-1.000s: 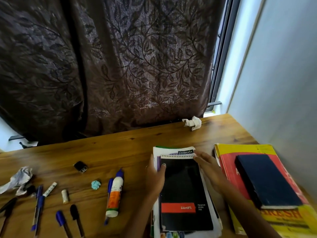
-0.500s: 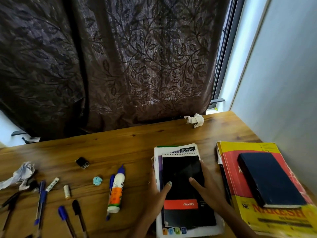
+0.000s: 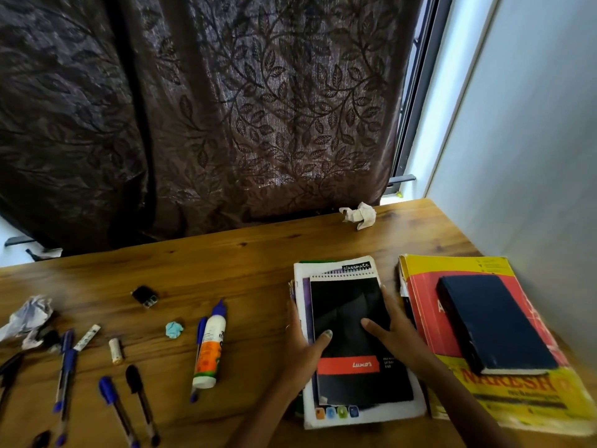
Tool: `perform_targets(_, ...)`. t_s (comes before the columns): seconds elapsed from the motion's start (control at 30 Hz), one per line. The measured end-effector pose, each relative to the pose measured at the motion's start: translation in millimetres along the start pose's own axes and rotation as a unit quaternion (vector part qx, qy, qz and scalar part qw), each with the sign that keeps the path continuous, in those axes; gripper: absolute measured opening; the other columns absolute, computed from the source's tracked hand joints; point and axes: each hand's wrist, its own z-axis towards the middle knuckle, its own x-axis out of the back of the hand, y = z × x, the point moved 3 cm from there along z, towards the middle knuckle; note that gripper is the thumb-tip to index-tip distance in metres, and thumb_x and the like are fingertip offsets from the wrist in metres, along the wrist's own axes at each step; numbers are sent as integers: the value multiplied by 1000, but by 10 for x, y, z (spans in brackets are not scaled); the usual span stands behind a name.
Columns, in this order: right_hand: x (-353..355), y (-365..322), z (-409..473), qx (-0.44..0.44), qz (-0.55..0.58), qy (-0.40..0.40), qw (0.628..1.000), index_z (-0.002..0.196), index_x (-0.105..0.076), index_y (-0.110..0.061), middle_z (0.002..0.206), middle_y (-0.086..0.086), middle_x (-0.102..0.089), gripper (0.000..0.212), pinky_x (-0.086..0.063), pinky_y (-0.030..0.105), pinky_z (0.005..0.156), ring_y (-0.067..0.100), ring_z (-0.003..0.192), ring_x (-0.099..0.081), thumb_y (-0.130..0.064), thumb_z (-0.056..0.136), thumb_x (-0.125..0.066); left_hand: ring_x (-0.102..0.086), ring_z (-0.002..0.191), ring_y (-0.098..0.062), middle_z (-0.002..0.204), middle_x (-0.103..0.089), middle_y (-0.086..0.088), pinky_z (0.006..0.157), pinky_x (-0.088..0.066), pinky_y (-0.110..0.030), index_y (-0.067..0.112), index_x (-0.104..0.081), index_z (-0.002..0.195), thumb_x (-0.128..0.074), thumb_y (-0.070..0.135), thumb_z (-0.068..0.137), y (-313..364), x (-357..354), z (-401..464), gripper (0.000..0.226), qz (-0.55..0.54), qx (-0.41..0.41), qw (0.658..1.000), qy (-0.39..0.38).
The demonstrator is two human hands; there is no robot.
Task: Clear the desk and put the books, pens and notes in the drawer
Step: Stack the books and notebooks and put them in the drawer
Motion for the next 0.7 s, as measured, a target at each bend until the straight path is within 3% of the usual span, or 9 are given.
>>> perform_targets(0.07,119,-20,-6,-16,-9,13,1000,129,-26,-39,119,-16,-44,65,-54,17,69,6,112,-48,-5,86,-60,-24,141,-16,155,-13,8,91,-42,-12,29,5,150,-62,18,89,49,-116,0,92,5,-6,1000,-8)
perform_targets(0.2,337,-46,50,-46,-31,33,998,137,-32,-30,127,1,-52,68,-55,25,74,21,116,-53,-4,82,-65,-13,144,-16,159,-3,6,106,-28,-26,27,8,150,-63,21,89,133,-302,38,94,32,-23,999,-15)
perform_targets(0.3,346,-49,64,-45,-34,43,997,135,-34,-28,125,0,-52,66,-55,33,81,22,117,-53,-3,82,-65,-15,144,-16,158,-5,5,105,-28,-24,26,8,150,-63,21,89,148,-328,59,94,31,-25,999,-20)
perform_targets(0.4,313,-88,59,-39,-49,66,996,134,-36,-21,118,-2,-53,62,-52,34,85,19,113,-54,-2,82,-65,-14,145,-17,159,-6,5,112,-25,-33,27,7,150,-62,22,89,159,-324,38,92,27,-28,999,-18)
perform_targets(0.53,268,-155,-69,30,-174,163,971,136,-36,-21,136,4,-43,63,-43,31,95,19,127,-42,-10,83,-66,-13,139,-4,156,-10,8,112,-20,-29,26,0,149,-55,29,94,190,-312,-28,78,7,-51,999,14)
perform_targets(0.6,210,-253,-239,101,-237,221,940,139,-35,-18,142,2,-36,61,-36,28,100,17,131,-35,-13,86,-63,-16,140,-6,157,-11,7,115,-21,-32,31,-3,147,-50,45,90,140,-306,-119,76,7,-55,998,39)
perform_targets(0.7,55,-270,-465,162,-302,215,914,137,-40,-18,144,2,-37,55,-29,26,104,11,132,-29,-19,87,-61,-20,141,-7,157,-15,9,115,-24,-33,36,-3,145,-37,64,86,-31,-296,-327,74,41,-53,995,68)
